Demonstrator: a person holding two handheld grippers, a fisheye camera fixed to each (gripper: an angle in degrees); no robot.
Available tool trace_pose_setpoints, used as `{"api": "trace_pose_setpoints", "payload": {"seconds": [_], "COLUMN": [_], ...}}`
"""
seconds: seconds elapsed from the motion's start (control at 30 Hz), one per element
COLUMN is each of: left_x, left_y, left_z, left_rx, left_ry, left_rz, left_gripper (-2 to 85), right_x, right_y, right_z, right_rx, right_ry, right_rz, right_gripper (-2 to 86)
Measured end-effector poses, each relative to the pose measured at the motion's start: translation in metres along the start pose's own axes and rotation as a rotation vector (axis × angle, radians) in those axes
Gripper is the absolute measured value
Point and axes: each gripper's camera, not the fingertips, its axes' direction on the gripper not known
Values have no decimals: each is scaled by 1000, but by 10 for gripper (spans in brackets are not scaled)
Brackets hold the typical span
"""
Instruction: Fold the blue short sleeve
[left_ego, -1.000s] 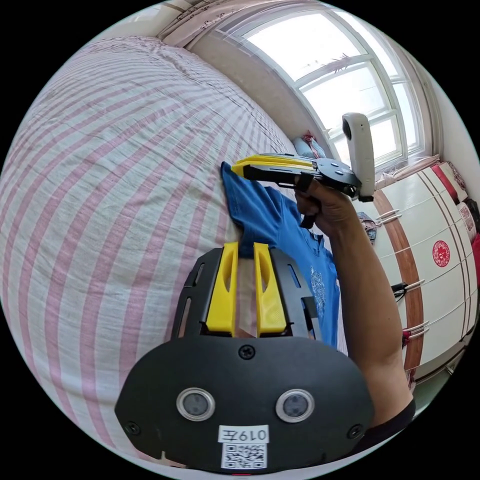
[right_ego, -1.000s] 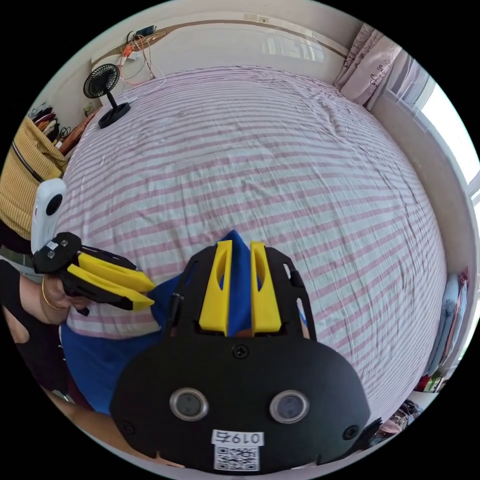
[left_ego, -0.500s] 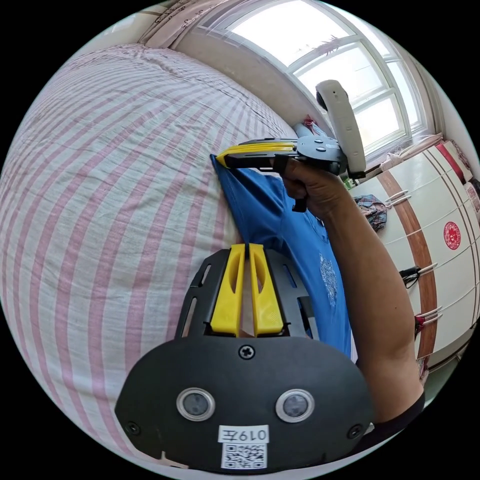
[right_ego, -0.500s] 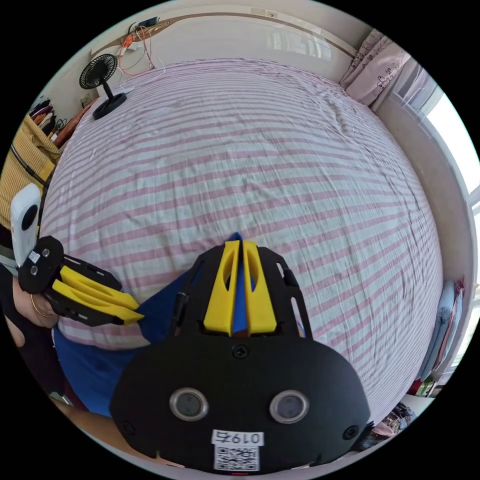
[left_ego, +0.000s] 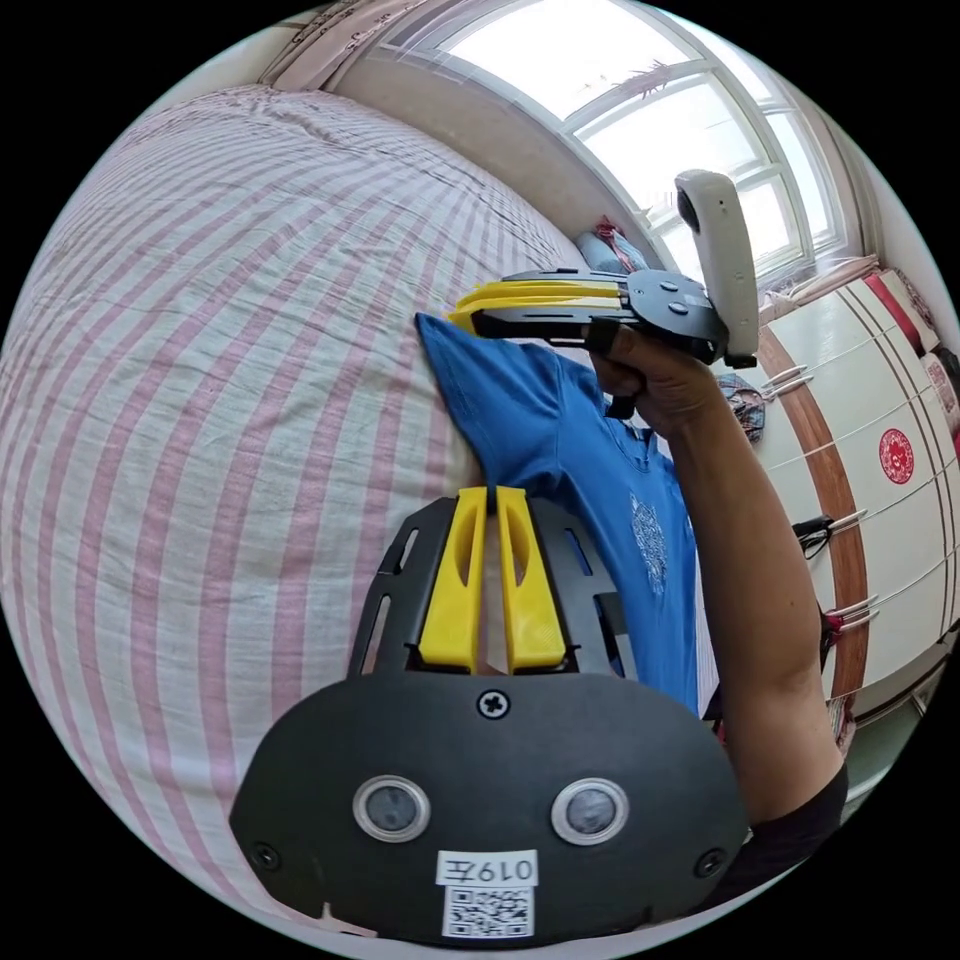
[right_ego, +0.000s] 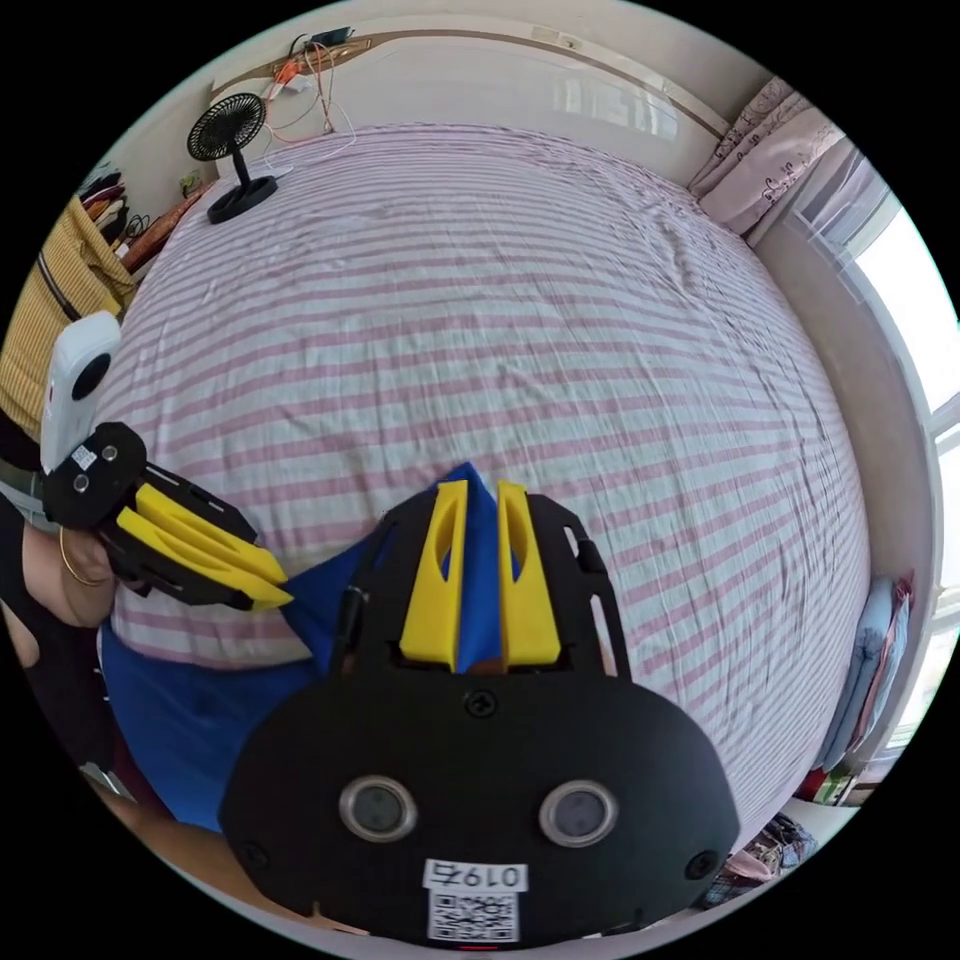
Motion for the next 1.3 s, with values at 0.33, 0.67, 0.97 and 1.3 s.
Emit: {"api": "trace_pose_setpoints", "payload": {"seconds": [0.33,0.67,0.97,1.3], "left_x": [-17,-22,-42,-61], "left_y": [-10,-25,-43,-69], "left_z": [-6,-8,-31,-57], "left_rx": [6,-16,47,120], "left_ry": [40,19,52,100], "left_rz": [-13,32,-6,-123], "left_gripper": [23,20,16,51], "right_x": [-41,-131,-286,-450], "right_y": [55,101,150,161], "right_z": [-16,-30,-40,43], "right_rx": [99,131,230,18], "right_ry": [-96,-100,214,802], "right_rz": [32,-33,-279,-477], "right_gripper": [-9,1,65,73]}}
